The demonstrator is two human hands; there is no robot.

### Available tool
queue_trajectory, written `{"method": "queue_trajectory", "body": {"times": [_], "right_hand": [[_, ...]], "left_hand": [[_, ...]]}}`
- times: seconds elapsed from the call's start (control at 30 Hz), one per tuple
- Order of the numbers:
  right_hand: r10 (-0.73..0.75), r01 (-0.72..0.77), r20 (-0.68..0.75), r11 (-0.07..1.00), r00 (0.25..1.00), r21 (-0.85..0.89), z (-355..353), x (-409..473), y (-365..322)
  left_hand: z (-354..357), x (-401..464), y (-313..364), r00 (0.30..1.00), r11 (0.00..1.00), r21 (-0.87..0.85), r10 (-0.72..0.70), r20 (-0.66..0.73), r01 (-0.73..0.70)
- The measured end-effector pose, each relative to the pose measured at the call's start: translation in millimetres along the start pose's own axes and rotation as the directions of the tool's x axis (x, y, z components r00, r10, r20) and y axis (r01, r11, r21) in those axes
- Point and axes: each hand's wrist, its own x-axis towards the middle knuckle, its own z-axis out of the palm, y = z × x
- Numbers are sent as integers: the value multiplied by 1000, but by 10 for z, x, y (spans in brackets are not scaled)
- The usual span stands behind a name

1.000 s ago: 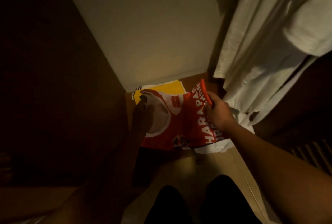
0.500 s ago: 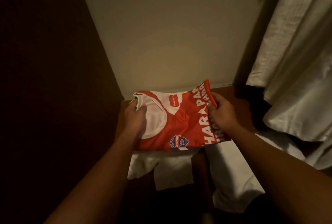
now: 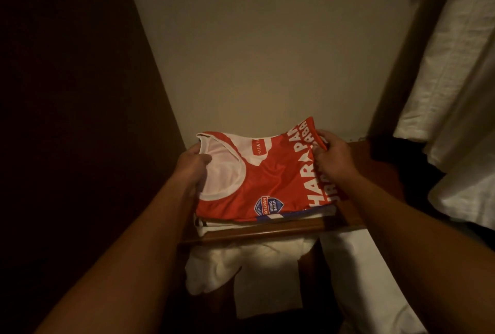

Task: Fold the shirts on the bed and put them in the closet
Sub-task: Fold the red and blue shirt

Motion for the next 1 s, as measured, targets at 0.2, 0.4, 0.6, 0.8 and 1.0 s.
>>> {"method": "queue_trajectory", "body": {"times": [0.2,0.4,0.6,0.8,1.0], "right_hand": [[12,-12,-20,1000,1000,-7,180,332,83],[219,-220,42,975,975,17,351,537,404],[400,-404,97,914,911,26,487,495,774],[305,-224,110,859,946,-461,469,491,708],[-21,172,210,654,978,-737,624,384,430]], "left_hand": [[48,337,-37,999,999,-24,-26,-44,25],[22,522,-308,991,990,59,-125,-52,128],[22,577,-787,987,963,231,-111,-119,136],[8,594,-797,985,816,553,-127,-117,171],[486,335,-633,889,298,917,443,113,-265]]}}
